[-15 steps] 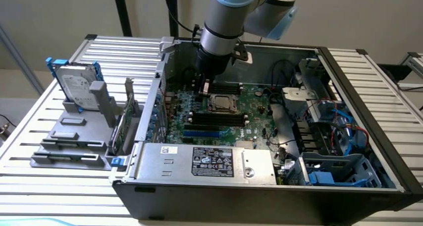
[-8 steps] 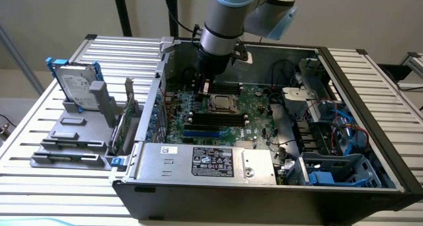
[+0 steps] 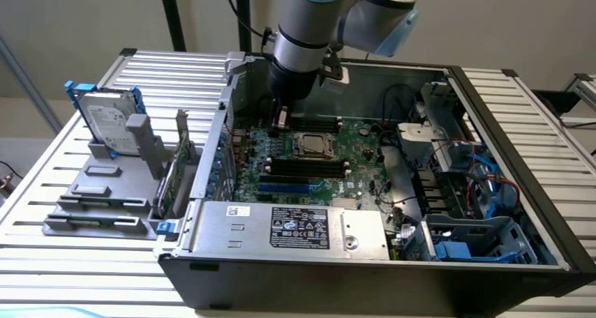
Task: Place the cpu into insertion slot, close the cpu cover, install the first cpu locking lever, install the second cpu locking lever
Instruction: 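Install the first cpu locking lever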
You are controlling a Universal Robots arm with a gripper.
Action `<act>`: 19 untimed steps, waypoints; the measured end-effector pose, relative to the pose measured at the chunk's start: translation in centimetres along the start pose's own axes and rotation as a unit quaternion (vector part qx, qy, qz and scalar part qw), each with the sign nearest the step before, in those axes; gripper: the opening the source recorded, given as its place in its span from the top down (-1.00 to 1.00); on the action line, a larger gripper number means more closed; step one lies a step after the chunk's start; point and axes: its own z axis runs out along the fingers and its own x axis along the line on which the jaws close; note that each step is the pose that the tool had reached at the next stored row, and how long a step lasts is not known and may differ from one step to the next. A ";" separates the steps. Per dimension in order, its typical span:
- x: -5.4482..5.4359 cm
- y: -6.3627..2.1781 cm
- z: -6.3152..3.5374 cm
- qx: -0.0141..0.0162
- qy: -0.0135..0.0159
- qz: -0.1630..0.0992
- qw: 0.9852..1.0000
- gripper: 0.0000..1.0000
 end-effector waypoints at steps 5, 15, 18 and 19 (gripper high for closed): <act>-0.1 -0.64 -0.71 0.002 0.015 0.000 1.000 0.79; -0.1 -0.83 -0.80 0.007 0.038 0.038 0.999 0.79; -0.1 -0.88 -0.79 0.006 0.044 0.052 0.998 0.79; -0.1 -0.90 -0.79 0.006 0.046 0.057 0.997 0.79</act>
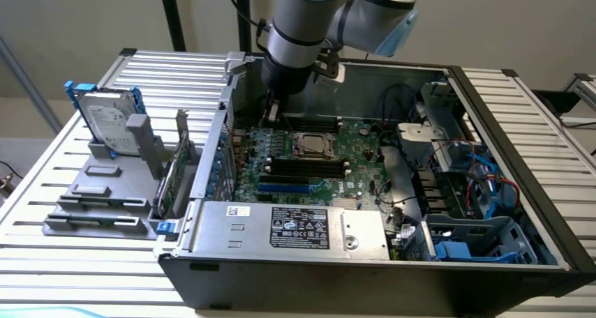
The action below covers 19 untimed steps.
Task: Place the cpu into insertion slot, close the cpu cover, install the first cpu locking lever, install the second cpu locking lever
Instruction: 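Install the first cpu locking lever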
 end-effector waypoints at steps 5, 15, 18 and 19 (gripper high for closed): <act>0.0 -0.08 0.02 -0.002 0.010 0.023 1.000 0.79; 0.0 -0.22 0.04 -0.005 0.035 0.066 0.997 0.79; -0.1 -0.29 0.05 -0.005 0.044 0.076 0.996 0.79; -0.1 -0.31 0.06 -0.005 0.047 0.079 0.996 0.79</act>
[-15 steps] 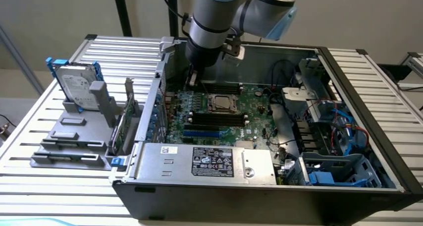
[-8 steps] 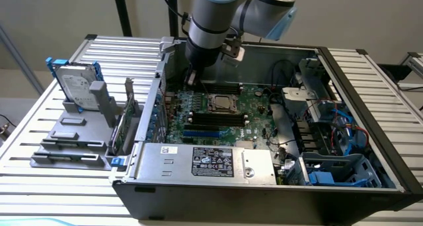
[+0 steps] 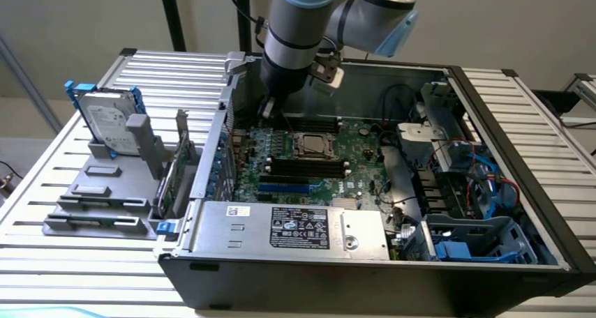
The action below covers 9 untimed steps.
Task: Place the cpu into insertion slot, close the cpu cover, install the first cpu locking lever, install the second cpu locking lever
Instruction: 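Install the first cpu locking lever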
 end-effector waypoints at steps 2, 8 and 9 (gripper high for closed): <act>0.0 -0.04 0.01 0.000 0.007 0.006 1.000 0.79; -0.1 -0.16 0.03 0.002 0.029 0.025 0.999 0.79; -0.1 -0.18 0.03 0.002 0.033 0.028 0.999 0.79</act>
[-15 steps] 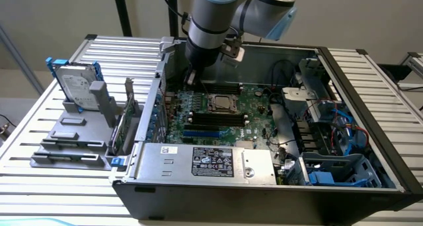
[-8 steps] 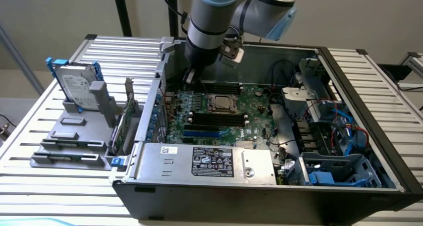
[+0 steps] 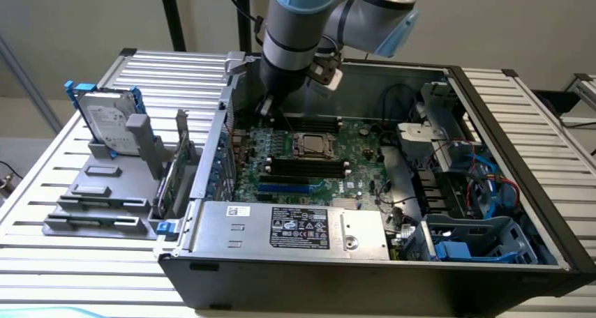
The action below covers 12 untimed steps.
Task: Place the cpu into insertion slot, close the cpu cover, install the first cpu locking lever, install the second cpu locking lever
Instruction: 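Install the first cpu locking lever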
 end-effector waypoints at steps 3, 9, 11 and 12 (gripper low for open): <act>0.0 -0.05 0.01 0.000 0.011 0.011 1.000 0.79; 0.0 -0.10 0.01 -0.003 0.031 0.039 0.999 0.79; 0.0 -0.10 0.01 -0.004 0.039 0.049 0.998 0.79; 0.0 -0.10 0.01 -0.004 0.042 0.052 0.998 0.79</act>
